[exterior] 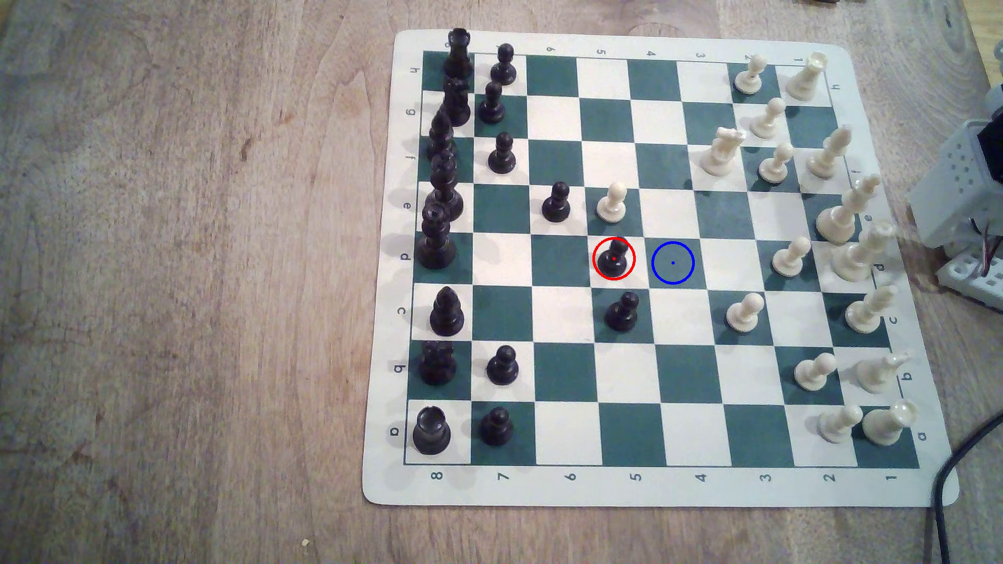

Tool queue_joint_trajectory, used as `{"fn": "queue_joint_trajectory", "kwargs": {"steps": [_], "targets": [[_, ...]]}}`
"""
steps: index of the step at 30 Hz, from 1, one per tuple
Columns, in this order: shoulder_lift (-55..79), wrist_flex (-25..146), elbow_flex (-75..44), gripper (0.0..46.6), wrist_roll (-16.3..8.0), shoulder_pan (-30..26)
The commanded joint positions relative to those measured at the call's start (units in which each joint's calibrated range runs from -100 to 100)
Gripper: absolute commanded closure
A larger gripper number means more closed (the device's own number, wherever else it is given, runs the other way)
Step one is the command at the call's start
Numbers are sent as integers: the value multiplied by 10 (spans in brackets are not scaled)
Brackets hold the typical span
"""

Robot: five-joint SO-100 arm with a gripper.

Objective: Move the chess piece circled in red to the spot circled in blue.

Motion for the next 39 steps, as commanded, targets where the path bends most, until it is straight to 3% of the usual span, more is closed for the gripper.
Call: {"fn": "queue_joint_trajectory", "kwargs": {"steps": [1,5,14,21,27,35,39], "targets": [[-2,-17,14,465,2,-4],[-2,14,11,465,2,-7],[-2,307,-128,465,2,-17],[-2,730,-264,465,-1,-33],[-2,823,-261,465,0,-27],[-2,1114,-259,464,-15,13],[79,1217,-293,464,-21,8]]}}
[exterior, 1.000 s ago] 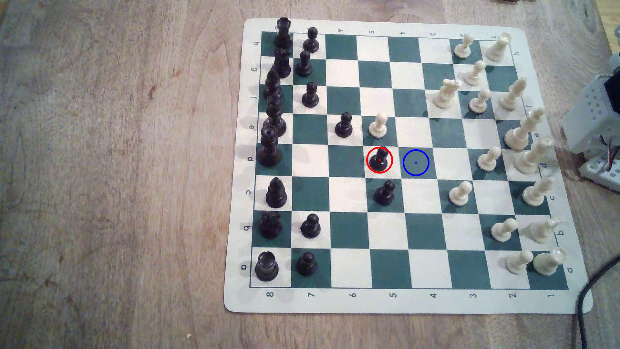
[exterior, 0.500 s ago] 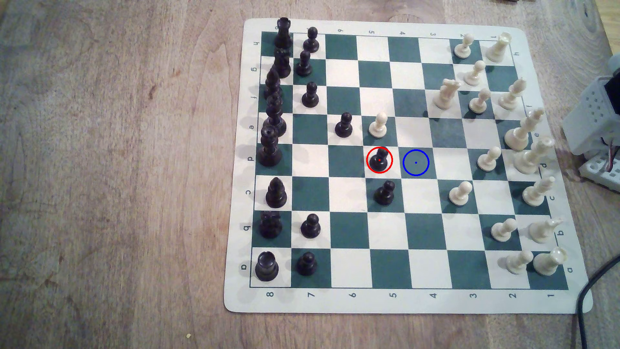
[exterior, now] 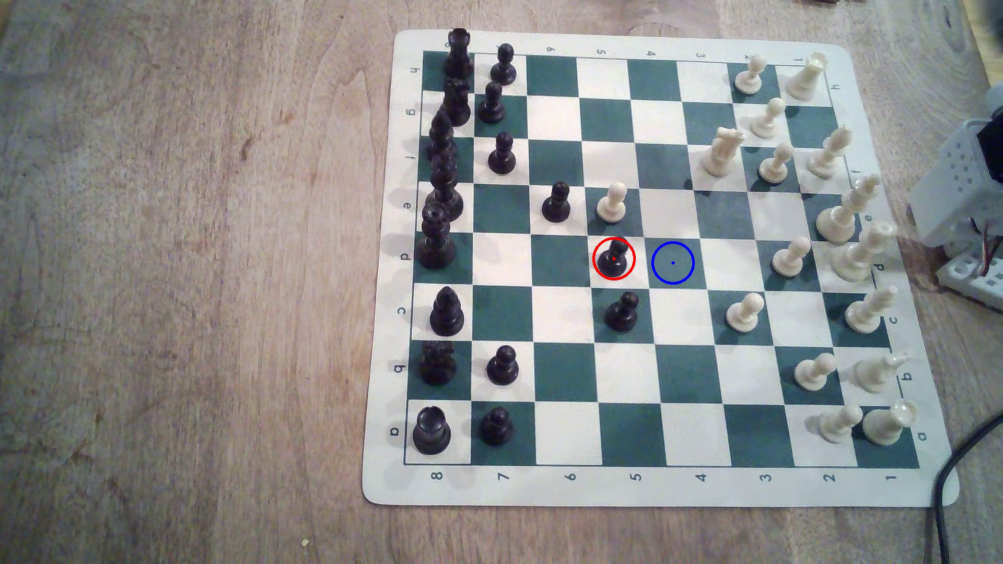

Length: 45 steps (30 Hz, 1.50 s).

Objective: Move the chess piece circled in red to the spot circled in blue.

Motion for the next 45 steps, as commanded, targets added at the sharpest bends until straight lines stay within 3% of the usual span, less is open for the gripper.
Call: {"fn": "queue_joint_trajectory", "kwargs": {"steps": [1,2,7,12,15,20,29,34,45], "targets": [[92,120,-80,464,-5,-5],[142,178,-120,464,-23,-12],[314,312,-240,464,-58,-41],[423,352,-286,462,-77,-83],[510,384,-361,444,-109,-98],[657,418,-487,428,-160,-105],[836,439,-593,392,-211,-84],[892,439,-606,332,-222,-69],[946,400,-618,326,-225,-55]]}}
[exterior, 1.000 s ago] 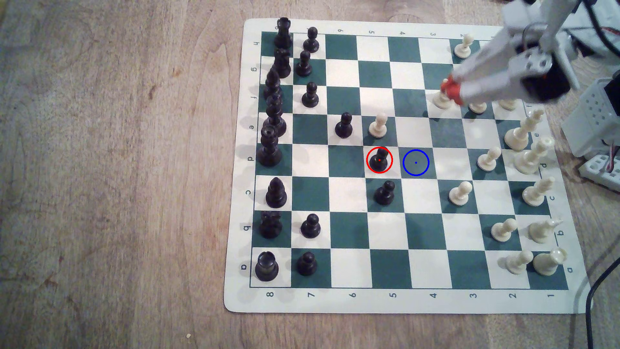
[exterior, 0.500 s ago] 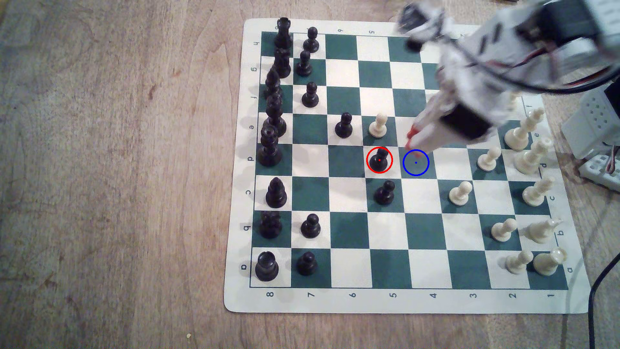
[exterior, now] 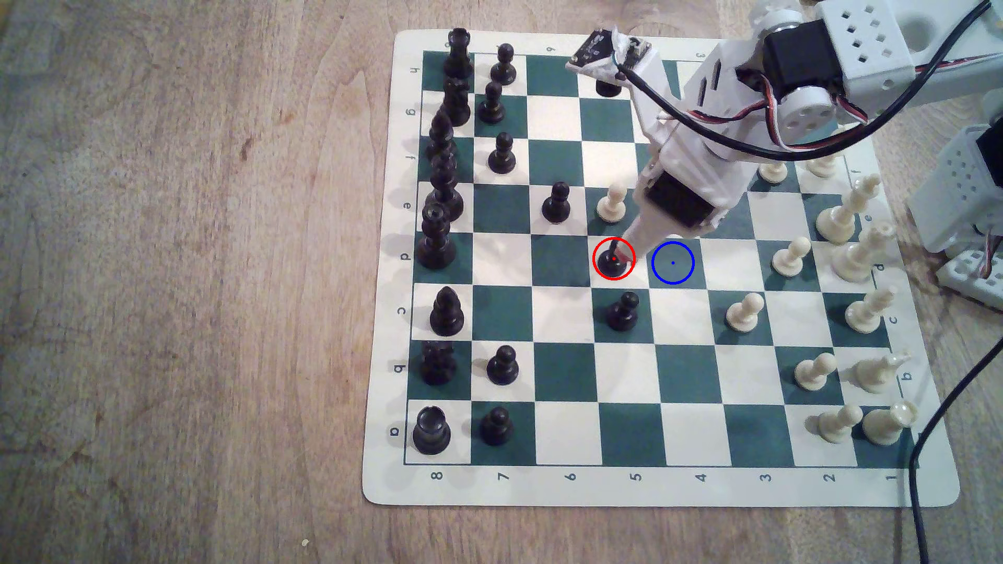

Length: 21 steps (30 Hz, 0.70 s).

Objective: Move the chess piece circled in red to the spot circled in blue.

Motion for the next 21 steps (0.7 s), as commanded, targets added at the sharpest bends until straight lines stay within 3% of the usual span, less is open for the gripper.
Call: {"fn": "queue_joint_trajectory", "kwargs": {"steps": [1,15,21], "targets": [[9,-19,-67,328,-9,-5],[54,-32,-87,342,-11,-8],[56,-32,-82,368,-8,-7]]}}
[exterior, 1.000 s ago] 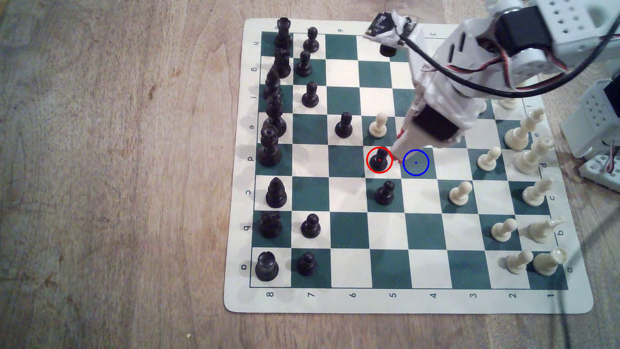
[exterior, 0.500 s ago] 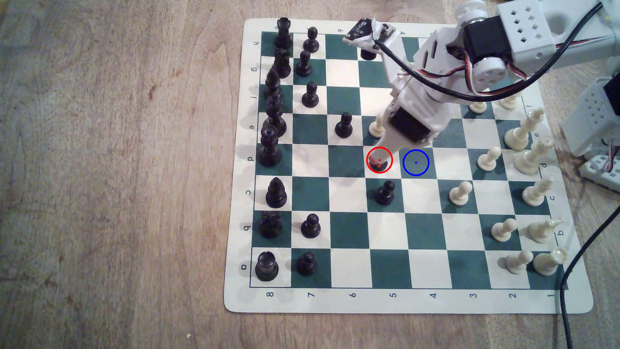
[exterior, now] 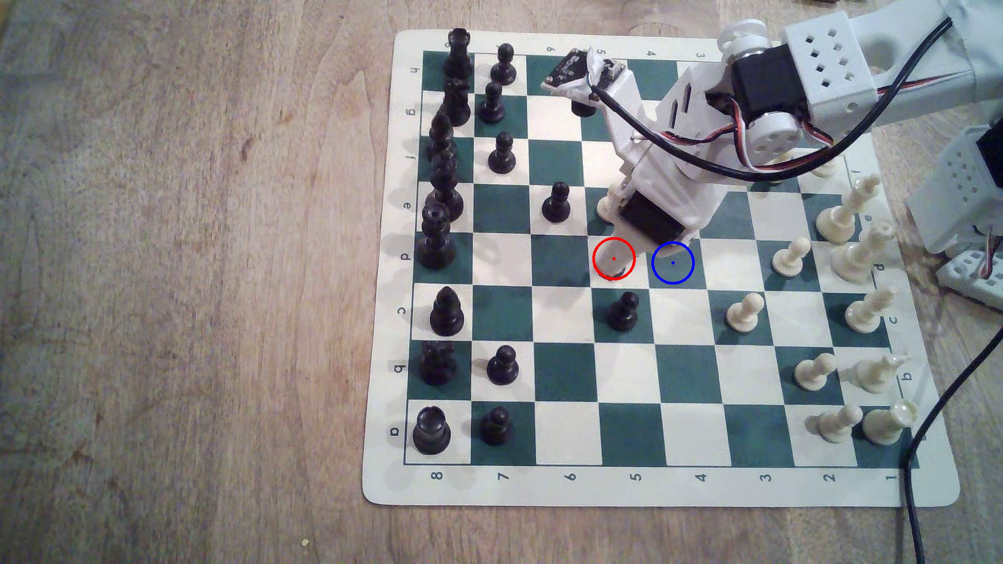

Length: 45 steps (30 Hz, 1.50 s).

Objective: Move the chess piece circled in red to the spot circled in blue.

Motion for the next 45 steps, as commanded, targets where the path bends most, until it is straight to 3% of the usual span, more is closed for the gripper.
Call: {"fn": "queue_joint_trajectory", "kwargs": {"steps": [1,6,15,32,45], "targets": [[-11,-10,-36,371,2,3],[-10,-10,-36,383,3,3],[-2,-10,-35,464,8,3],[-147,41,-33,464,8,13],[-253,57,125,464,27,-4]]}}
